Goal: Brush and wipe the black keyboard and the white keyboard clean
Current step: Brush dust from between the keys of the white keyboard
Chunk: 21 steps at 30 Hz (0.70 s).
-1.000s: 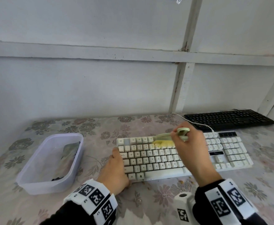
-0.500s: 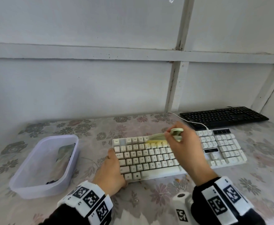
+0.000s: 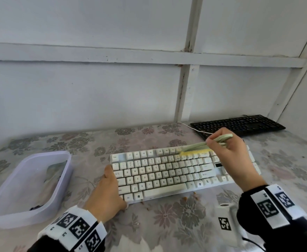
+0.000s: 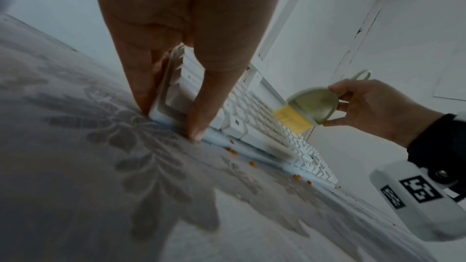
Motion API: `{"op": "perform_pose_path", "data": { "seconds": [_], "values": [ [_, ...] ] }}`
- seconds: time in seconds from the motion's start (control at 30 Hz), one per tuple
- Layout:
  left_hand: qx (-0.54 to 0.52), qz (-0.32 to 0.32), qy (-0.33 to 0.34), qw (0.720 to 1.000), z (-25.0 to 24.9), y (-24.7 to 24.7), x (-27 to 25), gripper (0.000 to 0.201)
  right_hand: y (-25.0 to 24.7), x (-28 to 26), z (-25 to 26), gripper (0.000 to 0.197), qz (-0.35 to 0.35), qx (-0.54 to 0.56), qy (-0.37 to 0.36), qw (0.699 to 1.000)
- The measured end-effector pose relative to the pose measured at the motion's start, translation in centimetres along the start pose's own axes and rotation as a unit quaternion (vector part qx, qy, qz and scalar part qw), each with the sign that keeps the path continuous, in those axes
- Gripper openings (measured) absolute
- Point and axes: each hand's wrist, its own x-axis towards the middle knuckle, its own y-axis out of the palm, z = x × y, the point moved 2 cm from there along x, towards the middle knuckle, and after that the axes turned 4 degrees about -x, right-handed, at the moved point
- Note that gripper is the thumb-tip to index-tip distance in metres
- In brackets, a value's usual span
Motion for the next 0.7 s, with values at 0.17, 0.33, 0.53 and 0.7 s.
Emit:
{"op": "perform_pose_path", "data": {
  "seconds": [0.17, 0.33, 0.53, 0.7],
  "values": [
    [-0.010, 0.009, 0.006, 1.000, 0.4, -0.1, 0.1, 0.101, -4.6, 1.8, -2.8, 0.019, -0.075, -0.085, 0.002, 0.994],
    [-0.026, 0.029, 0.000, 0.999, 0.7, -0.3, 0.0, 0.106, -4.5, 2.1, -2.5, 0.015, -0.015, 0.046, -0.026, 0.999],
    [-0.055, 0.023, -0.004, 0.998, 0.8, -0.4, -0.1, 0.104, -5.7, 3.0, -4.3, 0.013, 0.002, -0.028, -0.009, 1.000],
    [-0.063, 0.026, -0.010, 0.998, 0.5, -0.5, -0.4, 0.112, -9.1, 3.9, -4.9, 0.018, -0.094, -0.024, 0.000, 0.995]
  ]
}}
